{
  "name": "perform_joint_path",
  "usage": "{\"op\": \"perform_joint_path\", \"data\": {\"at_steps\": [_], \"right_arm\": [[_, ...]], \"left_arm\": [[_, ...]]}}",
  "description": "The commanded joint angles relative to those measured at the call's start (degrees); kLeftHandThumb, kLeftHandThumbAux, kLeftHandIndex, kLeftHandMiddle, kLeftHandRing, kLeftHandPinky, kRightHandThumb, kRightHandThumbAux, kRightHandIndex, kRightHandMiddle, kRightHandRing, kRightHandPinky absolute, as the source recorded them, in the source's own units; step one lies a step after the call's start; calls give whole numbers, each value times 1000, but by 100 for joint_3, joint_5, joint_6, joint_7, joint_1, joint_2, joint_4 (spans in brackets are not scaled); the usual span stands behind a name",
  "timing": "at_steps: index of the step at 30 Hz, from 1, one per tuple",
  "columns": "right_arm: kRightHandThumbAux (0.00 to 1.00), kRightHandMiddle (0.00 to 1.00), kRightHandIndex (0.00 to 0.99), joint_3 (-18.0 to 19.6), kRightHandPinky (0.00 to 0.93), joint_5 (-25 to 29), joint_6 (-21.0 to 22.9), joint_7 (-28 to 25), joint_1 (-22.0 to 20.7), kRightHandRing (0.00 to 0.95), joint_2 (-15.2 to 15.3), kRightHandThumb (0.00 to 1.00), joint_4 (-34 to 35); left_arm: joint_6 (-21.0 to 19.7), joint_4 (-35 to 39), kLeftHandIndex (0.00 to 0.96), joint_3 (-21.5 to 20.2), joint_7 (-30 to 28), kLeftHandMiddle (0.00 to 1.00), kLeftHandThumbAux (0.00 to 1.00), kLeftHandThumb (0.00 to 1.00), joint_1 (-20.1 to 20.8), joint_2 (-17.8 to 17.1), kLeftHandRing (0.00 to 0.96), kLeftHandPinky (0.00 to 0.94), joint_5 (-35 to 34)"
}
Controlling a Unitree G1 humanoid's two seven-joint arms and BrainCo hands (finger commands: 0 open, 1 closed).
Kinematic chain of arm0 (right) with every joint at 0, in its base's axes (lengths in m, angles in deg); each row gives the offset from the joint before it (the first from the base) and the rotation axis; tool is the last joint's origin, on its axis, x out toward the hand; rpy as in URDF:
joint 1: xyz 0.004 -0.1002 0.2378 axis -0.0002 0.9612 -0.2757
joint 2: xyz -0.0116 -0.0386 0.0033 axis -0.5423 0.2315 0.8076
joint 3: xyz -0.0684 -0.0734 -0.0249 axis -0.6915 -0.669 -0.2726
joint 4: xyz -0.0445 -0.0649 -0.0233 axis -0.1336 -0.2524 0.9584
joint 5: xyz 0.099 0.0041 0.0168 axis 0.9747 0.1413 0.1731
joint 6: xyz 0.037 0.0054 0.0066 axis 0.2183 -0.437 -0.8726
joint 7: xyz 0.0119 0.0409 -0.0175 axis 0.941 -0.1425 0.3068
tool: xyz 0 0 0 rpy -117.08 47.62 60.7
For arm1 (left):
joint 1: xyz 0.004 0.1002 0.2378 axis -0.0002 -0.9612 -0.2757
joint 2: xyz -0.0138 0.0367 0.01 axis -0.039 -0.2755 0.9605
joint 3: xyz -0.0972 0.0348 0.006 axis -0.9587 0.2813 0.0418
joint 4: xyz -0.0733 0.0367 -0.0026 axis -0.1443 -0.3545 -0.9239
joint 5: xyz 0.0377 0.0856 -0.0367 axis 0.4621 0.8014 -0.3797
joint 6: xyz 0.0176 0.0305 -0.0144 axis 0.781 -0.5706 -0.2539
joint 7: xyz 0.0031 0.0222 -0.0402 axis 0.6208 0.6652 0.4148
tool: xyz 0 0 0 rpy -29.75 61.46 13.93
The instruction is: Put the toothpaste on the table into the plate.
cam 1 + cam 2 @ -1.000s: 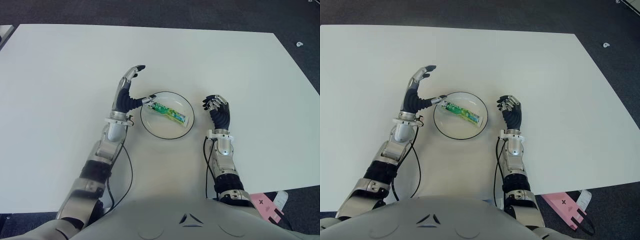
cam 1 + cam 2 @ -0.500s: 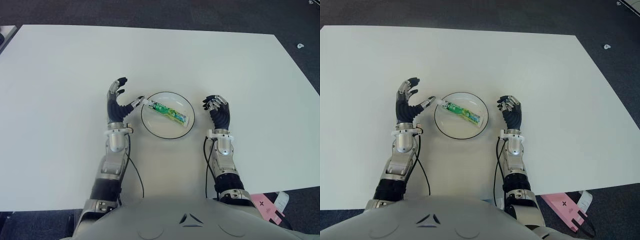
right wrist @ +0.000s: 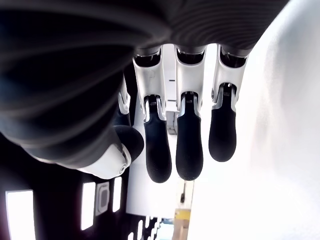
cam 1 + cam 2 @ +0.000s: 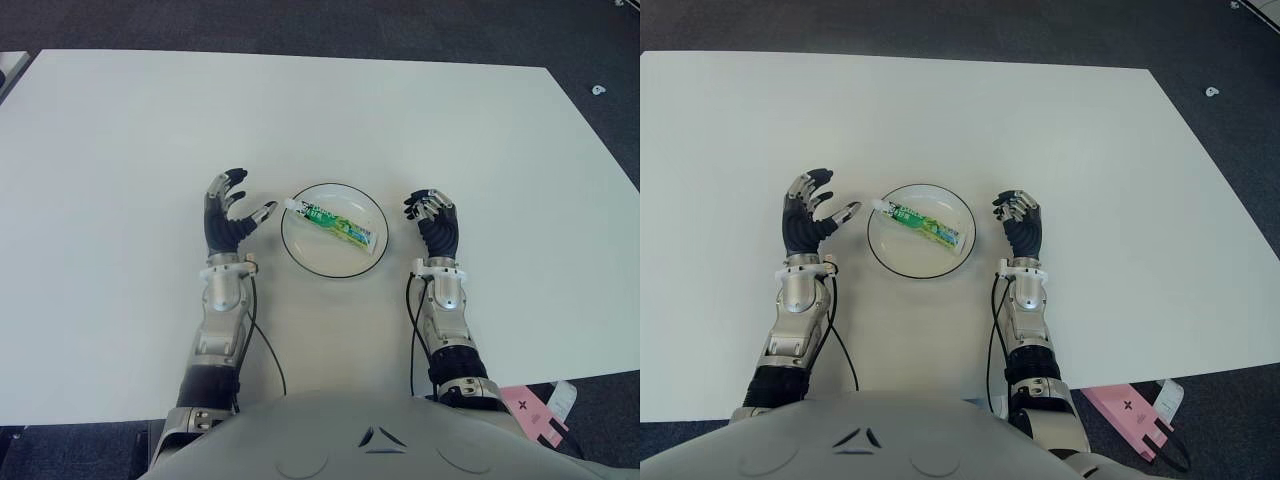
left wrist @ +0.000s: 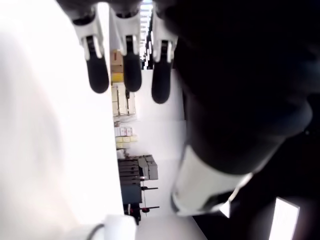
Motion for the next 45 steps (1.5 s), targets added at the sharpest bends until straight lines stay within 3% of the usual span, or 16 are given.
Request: {"op": "perform_joint_path", "data": {"at_steps": [1, 9, 18, 32, 35, 37, 41, 45], "right_arm": [[727, 534, 431, -22, 540, -39, 162, 31, 304, 544, -55, 709, -366], [727, 536, 431, -13, 534, -16, 96, 69, 303, 546, -101, 709, -357], [726, 526, 431, 5, 509, 81, -7, 12, 281, 528, -141, 711, -382], [726, 508, 430, 1, 520, 128, -54, -105, 295, 520, -157, 713, -338], [726, 513, 431, 0, 537, 122, -63, -109, 303, 526, -161, 712, -325], [726, 516, 431, -1, 543, 117, -49, -110, 310, 528, -161, 712, -297], [726, 518, 431, -19, 544, 79, -4, -96, 326, 531, -161, 711, -248], [726, 515, 431, -28, 532, 89, 20, -136, 342, 529, -144, 711, -222]], "left_arm": [[-19, -414, 317, -97, 90, 313, 997, 20, -173, 232, 281, 316, -164], [-265, -528, 337, -181, 289, 354, 994, 29, -173, 312, 328, 361, -198], [-364, -645, 374, -177, 408, 416, 998, 105, -182, 314, 397, 425, -262], [-119, -1100, 444, -181, -534, 454, 998, 134, -151, -86, 459, 470, -619], [-178, -1084, 433, -191, -769, 464, 813, 521, -171, -128, 460, 471, -714], [-201, -1067, 431, -190, -861, 469, 768, 615, -183, -133, 459, 467, -738], [-181, -1095, 430, -182, -1034, 475, 731, 695, -200, -180, 460, 469, -750], [-124, -1196, 429, -187, -1138, 480, 724, 710, -203, -225, 469, 482, -731]]}}
